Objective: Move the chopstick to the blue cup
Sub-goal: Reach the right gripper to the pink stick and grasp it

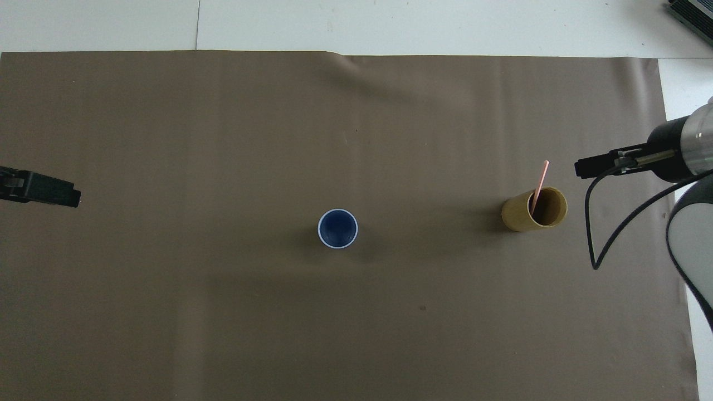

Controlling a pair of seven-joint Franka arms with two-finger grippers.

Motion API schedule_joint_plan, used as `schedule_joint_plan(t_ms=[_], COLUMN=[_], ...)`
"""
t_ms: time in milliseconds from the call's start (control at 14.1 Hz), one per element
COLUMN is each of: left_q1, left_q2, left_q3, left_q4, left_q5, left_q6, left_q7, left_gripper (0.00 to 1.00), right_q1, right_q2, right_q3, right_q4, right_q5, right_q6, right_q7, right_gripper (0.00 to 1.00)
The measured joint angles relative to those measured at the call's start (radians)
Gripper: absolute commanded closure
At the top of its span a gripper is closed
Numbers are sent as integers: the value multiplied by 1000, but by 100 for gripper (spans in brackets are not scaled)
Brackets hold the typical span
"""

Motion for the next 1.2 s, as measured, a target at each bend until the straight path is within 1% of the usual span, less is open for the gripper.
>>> schedule_joint_plan(t_ms=[354,567,709,850,921,992,1063,1134,1205], left_q1=[0,0,0,1,1,1,1,1,1], left_q2=[0,0,0,-1,-1,-1,-1,-1,-1], left_q3=[1,2,3,6,6,7,7,7,7], left_q4=[0,0,0,0,0,0,0,0,0], left_q5=[0,1,1,1,1,1,1,1,1], left_q6=[-1,-1,-1,-1,-1,-1,-1,-1,-1], left_q7=[-3,-4,-5,-5,-5,-5,-5,-5,-5], left_gripper=[0,0,0,0,0,0,0,0,0], right_q1=[3,3,7,23,28,31,32,31,31], right_q2=[-3,-4,-4,-3,-2,-1,0,1,1], right_q3=[0,0,1,2,2,2,2,2,1], right_q4=[-149,-232,-287,-322,-334,-342,-349,-353,-354], right_q5=[59,71,80,82,82,82,82,82,82], right_q6=[215,297,357,392,404,408,409,410,410], right_q7=[-127,-205,-223,-225,-225,-225,-225,-225,-225], right_gripper=[0,0,0,0,12,27,45,61,69])
